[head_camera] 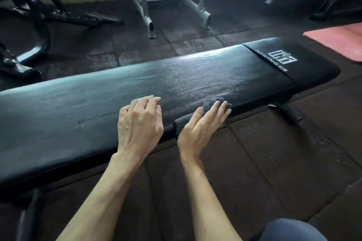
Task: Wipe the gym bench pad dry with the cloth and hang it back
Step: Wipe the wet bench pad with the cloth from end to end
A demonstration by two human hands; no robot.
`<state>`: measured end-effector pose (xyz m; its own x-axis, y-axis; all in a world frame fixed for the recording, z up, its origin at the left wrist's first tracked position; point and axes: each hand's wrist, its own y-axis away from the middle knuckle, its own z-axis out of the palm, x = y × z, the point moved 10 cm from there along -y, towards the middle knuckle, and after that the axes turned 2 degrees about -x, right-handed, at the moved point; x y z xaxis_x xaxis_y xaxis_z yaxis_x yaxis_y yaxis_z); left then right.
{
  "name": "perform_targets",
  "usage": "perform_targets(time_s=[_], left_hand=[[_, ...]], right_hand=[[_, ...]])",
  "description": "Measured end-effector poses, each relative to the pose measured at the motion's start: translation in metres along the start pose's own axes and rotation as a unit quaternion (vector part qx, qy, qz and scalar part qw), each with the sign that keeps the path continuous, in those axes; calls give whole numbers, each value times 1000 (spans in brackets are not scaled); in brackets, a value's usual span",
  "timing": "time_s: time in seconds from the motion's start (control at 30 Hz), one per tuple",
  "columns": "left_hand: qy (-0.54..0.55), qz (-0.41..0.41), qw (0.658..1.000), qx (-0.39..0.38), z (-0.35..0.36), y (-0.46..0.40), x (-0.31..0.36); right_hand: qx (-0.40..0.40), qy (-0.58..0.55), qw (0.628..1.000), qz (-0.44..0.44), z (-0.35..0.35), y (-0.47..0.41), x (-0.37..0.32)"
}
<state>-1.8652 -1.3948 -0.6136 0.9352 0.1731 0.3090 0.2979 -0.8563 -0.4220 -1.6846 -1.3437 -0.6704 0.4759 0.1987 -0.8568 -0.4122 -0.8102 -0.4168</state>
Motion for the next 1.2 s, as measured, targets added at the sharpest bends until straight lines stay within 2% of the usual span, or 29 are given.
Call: perform_targets(time_s=[0.07,0.17,0.37,0.6,0.7,0.83,1.0,1.2], left_hand=[[1,-12,1000,-1,-11,6,-20],[-1,-32,999,5,-29,14,-50],[-22,-82,996,38,-71,38,-118],[-52,-198,974,96,-117,70,-207],[-76,-215,968,104,-123,79,-224],[-85,-215,966,114,-119,82,-230],[-84,-208,966,130,-119,84,-228],[-74,-242,956,152,-123,93,-231]], right_hand=[[-37,62,997,-41,8,14,-17],[-108,162,972,-134,25,37,-51],[-238,172,916,-274,68,98,-123],[-446,186,799,-359,129,156,-172],[-469,157,777,-389,132,183,-184],[-449,122,778,-421,104,177,-174],[-455,200,789,-361,120,142,-168],[-498,145,726,-451,139,201,-205]])
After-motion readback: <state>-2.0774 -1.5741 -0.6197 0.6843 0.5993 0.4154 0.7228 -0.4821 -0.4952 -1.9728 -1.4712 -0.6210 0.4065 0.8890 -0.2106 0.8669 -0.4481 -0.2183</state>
